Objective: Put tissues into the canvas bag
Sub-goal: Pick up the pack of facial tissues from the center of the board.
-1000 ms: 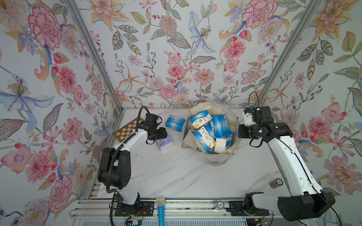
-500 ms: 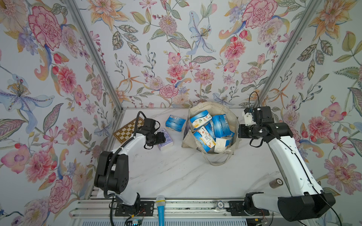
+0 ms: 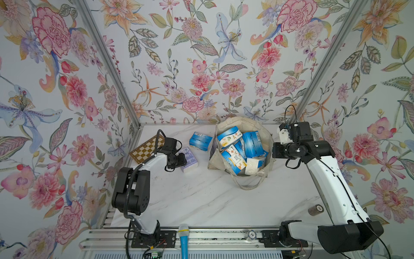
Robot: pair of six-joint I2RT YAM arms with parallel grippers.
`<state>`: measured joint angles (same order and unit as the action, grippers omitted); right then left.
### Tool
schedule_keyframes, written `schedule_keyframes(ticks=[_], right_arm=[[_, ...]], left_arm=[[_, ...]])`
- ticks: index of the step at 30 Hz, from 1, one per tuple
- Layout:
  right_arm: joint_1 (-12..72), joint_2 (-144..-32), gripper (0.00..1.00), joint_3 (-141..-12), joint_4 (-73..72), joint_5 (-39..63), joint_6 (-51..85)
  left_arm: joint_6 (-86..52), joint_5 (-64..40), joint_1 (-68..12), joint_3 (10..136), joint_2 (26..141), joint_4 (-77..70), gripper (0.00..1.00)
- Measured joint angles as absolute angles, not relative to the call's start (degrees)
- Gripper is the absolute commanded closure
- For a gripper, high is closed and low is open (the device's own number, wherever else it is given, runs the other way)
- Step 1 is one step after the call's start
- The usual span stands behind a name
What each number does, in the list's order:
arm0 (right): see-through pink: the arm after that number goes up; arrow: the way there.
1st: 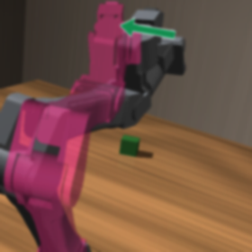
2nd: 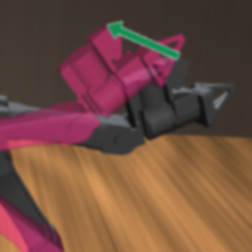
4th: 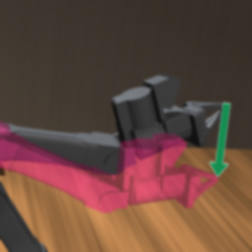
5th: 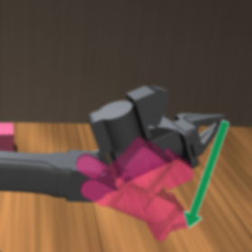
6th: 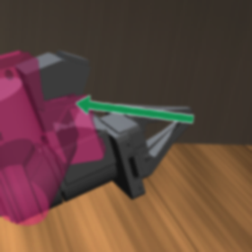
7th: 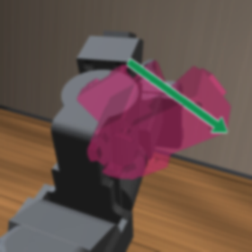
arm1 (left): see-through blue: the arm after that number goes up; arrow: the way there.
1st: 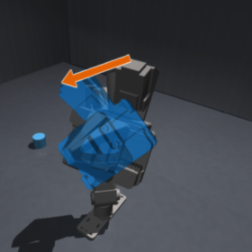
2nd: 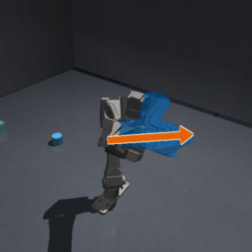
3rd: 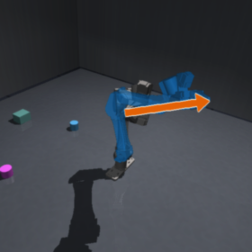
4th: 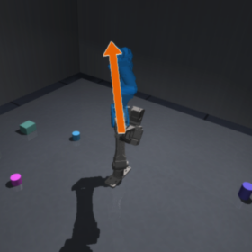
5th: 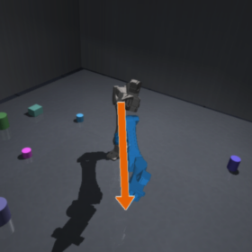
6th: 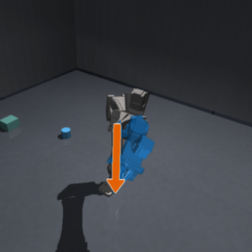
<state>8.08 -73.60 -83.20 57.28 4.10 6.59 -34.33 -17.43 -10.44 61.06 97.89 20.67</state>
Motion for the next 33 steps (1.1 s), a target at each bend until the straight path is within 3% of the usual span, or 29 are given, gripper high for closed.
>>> schedule_keyframes(ticks=[6,10,22,33], right_arm=[[8.08,-73.6,1.0,-83.2,57.28,4.1,6.59],[8.08,-73.6,1.0,-83.2,57.25,4.08,6.59],[8.08,-73.6,1.0,-83.2,57.25,4.1,6.59],[8.08,-73.6,1.0,-83.2,57.25,4.08,6.59]], left_arm=[[-34.98,-18.39,-9.72,60.25,98.91,17.21,0.87],[-34.85,-18.92,-9.37,60.23,98.96,16.53,0.99],[-33.41,-18.33,-8.73,61.08,94.21,21.87,1.0],[-32.1,-16.12,-8.62,75.9,84.38,28.95,1.0]])
